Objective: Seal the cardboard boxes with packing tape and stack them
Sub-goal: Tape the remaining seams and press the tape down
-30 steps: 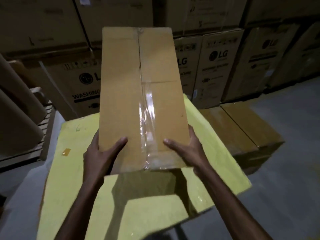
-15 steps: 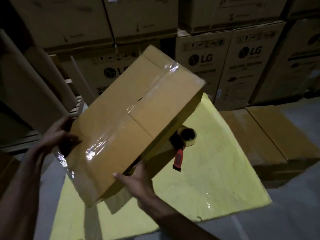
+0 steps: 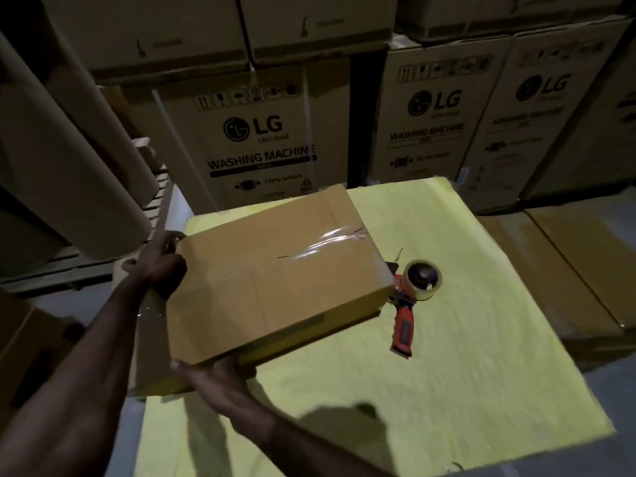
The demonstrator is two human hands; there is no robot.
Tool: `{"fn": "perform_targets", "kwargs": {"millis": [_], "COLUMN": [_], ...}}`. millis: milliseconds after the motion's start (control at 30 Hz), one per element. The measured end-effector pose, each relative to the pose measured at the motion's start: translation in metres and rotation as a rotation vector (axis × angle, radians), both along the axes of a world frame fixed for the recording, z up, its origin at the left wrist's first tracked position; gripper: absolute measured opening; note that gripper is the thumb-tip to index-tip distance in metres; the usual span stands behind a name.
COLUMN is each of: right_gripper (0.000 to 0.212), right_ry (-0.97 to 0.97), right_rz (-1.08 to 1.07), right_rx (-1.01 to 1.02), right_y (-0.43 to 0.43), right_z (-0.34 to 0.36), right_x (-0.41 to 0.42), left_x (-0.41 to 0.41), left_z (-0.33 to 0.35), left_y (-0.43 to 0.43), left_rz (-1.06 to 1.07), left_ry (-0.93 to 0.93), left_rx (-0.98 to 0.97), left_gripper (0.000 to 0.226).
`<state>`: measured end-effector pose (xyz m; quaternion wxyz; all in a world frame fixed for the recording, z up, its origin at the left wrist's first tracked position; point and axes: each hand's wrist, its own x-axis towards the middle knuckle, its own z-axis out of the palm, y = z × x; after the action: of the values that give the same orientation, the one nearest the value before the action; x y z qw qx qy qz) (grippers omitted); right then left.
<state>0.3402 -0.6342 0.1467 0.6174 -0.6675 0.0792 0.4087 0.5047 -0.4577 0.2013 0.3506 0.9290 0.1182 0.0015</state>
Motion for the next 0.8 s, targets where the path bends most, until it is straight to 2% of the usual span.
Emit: {"fn": "perform_targets", "kwargs": {"millis": [33,67,100,167,200,267,333,400,467,533,600,667,733,800], "right_gripper": [0.139,0.134,0.116,0.065,0.051,0.031,0.016,0.021,0.033,0.048,0.052,0.053,0.065,0.075], "right_ry": [-0.037,-0.081,-0.124,-0.182,-0.212,-0.279,-0.408,-0.662,-0.817,-0.758,-0.565,-0.441,-0.436,-0.46], "right_rz": [0.072,0.127,0.174,0.177,0.147,-0.019,-0.303,-0.502,-0.547,-0.442,-0.36,-0.285,-0.252,-0.248], "right_rx": [-0.051,-0.083,-0.119,-0.148,-0.139,-0.079,-0.154,-0.423,-0.653,-0.724,-0.586,-0.511,-0.597,-0.729], "right_y": [-0.006,-0.013,-0.025,-0.056,-0.077,-0.127,-0.179,-0.226,-0.255,-0.266,-0.263,-0.25,-0.237,-0.228], "right_z": [0.002,0.001,0.002,0.009,0.012,0.035,0.053,0.065,0.06,0.044,0.028,0.018,0.013,0.014], "right_x": [0.003,0.009,0.013,0.02,0.024,0.038,0.071,0.119,0.169,0.215,0.249,0.265,0.271,0.272], "left_x": [0.005,0.015,0.03,0.053,0.049,0.011,-0.047,-0.098,-0.142,-0.17,-0.177,-0.172,-0.162,-0.152], "left_z": [-0.005,-0.018,-0.044,-0.087,-0.095,-0.069,-0.041,-0.045,-0.061,-0.071,-0.07,-0.06,-0.055,-0.057], "left_y": [-0.002,0.008,0.027,0.065,0.072,0.041,-0.003,-0.041,-0.088,-0.138,-0.18,-0.212,-0.237,-0.259], "left_rz": [-0.003,-0.02,-0.015,-0.018,0.005,0.13,0.361,0.564,0.726,0.884,1.045,1.158,1.068,0.894], "left_ry": [0.03,0.051,0.04,0.049,0.012,-0.101,-0.242,-0.41,-0.464,-0.371,-0.271,-0.167,-0.071,0.008], "left_rx": [0.002,0.048,0.093,0.138,0.196,0.207,0.066,-0.093,-0.272,-0.404,-0.571,-0.881,-1.14,-1.177], "left_gripper": [0.057,0.057,0.06,0.07,0.072,0.073,0.065,0.058,0.067,0.084,0.097,0.108,0.12,0.131]}}
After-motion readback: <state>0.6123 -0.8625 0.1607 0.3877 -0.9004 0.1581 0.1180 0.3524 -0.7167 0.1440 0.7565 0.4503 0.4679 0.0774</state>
